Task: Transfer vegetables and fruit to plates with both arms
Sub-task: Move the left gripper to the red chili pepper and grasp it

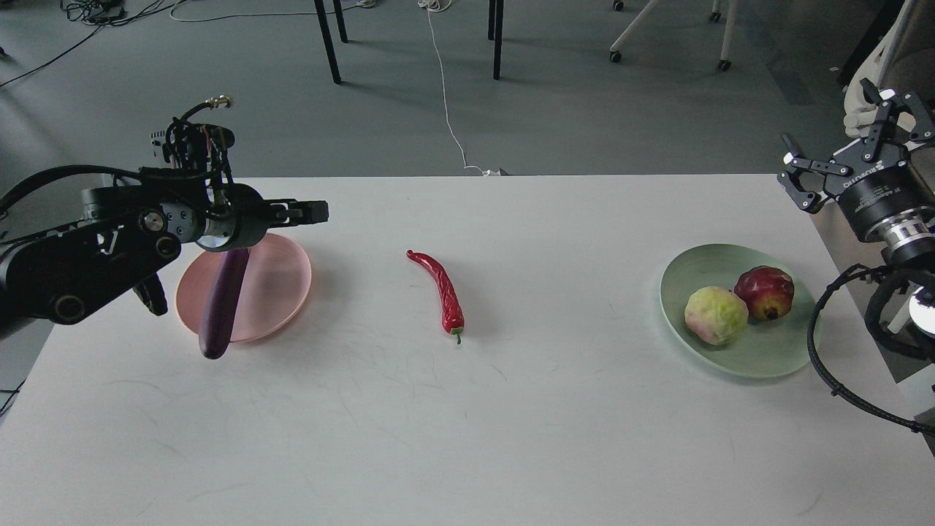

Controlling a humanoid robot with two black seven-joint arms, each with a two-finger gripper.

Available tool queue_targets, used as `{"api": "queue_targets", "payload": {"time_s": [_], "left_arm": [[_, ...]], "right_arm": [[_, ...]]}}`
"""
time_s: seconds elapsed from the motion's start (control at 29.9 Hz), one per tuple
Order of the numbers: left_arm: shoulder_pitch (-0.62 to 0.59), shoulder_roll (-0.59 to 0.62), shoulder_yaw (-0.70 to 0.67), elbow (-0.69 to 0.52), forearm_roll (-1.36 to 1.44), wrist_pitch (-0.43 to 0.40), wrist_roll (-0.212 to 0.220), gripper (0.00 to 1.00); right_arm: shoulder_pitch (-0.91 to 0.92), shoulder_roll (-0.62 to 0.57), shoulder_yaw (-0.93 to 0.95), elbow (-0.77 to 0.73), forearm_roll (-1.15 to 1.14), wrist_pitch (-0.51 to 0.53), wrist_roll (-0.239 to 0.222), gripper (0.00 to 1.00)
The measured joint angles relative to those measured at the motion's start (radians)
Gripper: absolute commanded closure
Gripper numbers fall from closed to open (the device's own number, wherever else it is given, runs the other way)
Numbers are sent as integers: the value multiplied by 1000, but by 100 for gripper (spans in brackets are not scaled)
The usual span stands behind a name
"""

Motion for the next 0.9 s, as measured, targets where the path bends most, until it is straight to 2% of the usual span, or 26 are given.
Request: {"api": "queue_targets", "payload": {"time_s": [0.3,0.47,0.63,0.9], "left_arm": [[-11,-236,41,-10,128,-7,46,22],[-18,-323,91,-10,140,-10,102,22],[-18,-357,157,-9,141,-10,130,22],[-1,-350,181,4,183,-8,134,22]], "right_arm": [[-9,-31,3,0,0,0,1,1],[-12,-41,3,0,0,0,2,1],[-12,-42,2,0,0,0,2,1],[-12,-42,0,-1,0,0,2,1]]}}
